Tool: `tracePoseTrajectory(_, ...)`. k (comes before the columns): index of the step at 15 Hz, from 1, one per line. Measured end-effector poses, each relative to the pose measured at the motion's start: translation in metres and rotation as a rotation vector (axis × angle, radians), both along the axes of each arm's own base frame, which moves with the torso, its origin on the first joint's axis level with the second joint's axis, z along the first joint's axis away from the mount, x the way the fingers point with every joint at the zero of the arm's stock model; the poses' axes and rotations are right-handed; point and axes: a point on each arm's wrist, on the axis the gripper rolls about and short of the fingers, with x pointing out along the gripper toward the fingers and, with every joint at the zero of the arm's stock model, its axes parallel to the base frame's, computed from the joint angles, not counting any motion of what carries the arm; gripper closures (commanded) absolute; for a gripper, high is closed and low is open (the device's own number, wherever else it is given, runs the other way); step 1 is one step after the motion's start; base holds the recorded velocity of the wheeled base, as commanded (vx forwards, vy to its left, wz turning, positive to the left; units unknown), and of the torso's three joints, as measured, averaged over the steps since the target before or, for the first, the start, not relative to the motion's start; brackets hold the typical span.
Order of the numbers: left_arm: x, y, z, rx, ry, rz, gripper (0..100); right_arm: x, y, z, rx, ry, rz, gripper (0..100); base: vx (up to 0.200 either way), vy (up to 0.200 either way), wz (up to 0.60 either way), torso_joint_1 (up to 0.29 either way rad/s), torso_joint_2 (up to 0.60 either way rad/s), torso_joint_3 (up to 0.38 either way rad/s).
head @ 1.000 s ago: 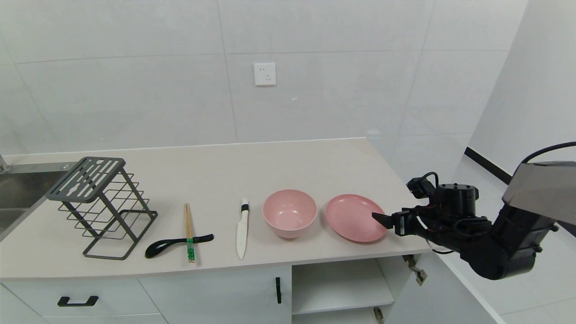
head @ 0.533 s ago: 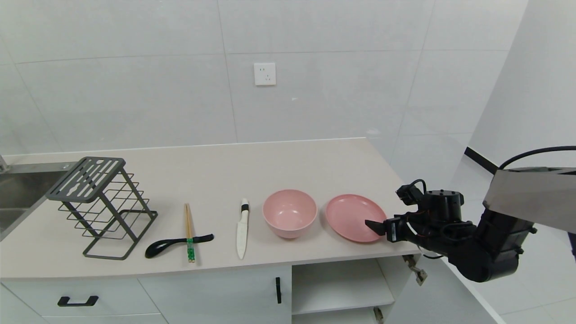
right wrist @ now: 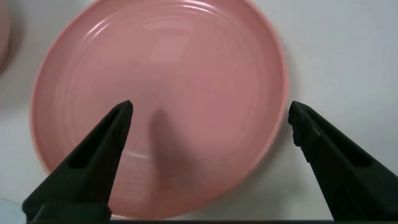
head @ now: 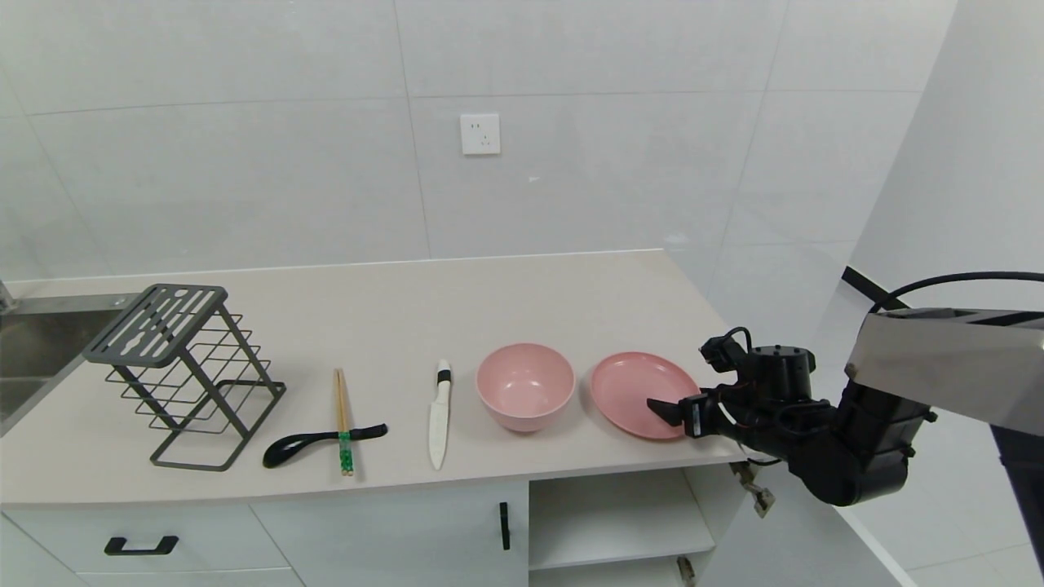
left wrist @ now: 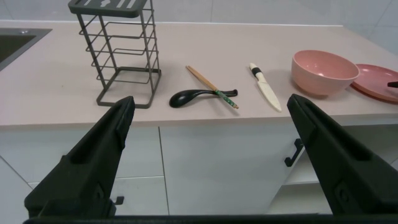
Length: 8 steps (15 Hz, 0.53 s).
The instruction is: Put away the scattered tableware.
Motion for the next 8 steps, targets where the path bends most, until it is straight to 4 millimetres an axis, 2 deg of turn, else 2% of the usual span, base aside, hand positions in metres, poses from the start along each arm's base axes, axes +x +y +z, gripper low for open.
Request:
tracePoseTrajectory(4,0.000,0.000,0.000,0.000,0.000,0.000,0,0.000,0.009,-0.008,-0.005,0.011,0.021,0,0.000,0.000,0.00,0.000,0.00,0.000)
tracePoseTrajectory(5,0.000,0.000,0.000,0.000,0.000,0.000,0,0.000,0.009,-0.009,-0.007,0.013,0.018,100,0.000,0.000,0.00,0.000,0.00,0.000)
tracePoseTrajectory(8,0.000,0.000,0.000,0.000,0.000,0.000,0,0.005,0.002,-0.012,-0.023,0.008,-0.029,100,0.000,0.000,0.00,0.000,0.00,0.000)
